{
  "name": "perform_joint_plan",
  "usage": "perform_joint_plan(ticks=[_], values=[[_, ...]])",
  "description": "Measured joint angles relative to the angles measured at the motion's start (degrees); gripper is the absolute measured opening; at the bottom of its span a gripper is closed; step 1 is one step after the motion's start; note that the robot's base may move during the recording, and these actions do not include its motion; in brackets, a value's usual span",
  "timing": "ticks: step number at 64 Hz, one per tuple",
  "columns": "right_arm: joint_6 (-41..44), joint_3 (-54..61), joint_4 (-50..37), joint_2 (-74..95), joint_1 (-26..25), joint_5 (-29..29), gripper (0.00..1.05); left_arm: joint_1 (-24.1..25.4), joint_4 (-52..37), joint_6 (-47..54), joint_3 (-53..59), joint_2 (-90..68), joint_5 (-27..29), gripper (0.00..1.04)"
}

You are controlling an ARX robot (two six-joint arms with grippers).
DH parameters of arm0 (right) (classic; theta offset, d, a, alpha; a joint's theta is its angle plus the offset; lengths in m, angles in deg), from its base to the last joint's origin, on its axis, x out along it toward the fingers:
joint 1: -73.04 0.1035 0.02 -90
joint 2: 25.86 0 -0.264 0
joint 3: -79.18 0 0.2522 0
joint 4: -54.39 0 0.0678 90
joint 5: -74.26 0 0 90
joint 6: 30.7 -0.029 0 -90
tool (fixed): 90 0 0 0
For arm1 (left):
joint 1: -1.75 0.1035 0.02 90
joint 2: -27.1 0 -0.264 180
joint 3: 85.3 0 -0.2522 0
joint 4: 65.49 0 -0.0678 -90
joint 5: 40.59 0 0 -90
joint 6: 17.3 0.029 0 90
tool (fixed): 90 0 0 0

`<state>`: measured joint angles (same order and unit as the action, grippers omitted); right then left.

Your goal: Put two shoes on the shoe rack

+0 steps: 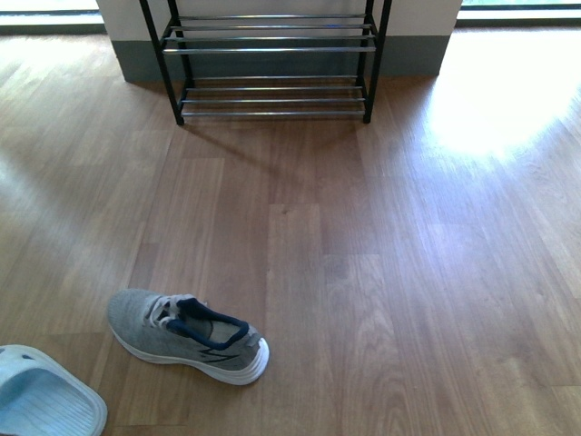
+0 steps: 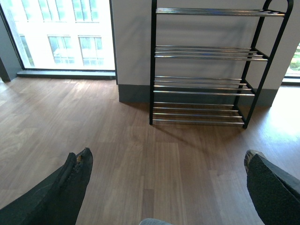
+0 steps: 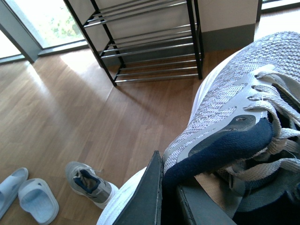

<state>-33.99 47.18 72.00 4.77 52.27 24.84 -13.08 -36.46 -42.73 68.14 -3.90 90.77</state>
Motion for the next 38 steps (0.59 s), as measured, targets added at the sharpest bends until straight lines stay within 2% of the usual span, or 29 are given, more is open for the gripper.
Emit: perform_joint_plan(ticks=[4,12,16,26,38], values=[[-0.02,0.00,0.00,0.00,0.09,0.61,0.01,-0.04,-6.43,-6.47,-2.40,-10.93,-0.59,0.95],[-0.07,0.00,0.00,0.00,0.09,0.74,0.01,-1.84,-21.79,-18.10,-9.84,-39.95,-8.28,0.95],[-0.07,0.00,0.00,0.00,0.09,0.57,0.01,-3.08,-25.86,-21.97,-13.73,-52.19,-11.13,0.95],[-0.07,0.00,0.00,0.00,0.09,0.42,0.01,-7.13,-28.74,-29.70,-25.92,-82.14,-17.20,0.95],[-0.09,0.00,0.00,0.00,0.09,0.46,0.01,-8.41,-28.24,-32.89,-40.04,-106.18,-24.11,0.95]])
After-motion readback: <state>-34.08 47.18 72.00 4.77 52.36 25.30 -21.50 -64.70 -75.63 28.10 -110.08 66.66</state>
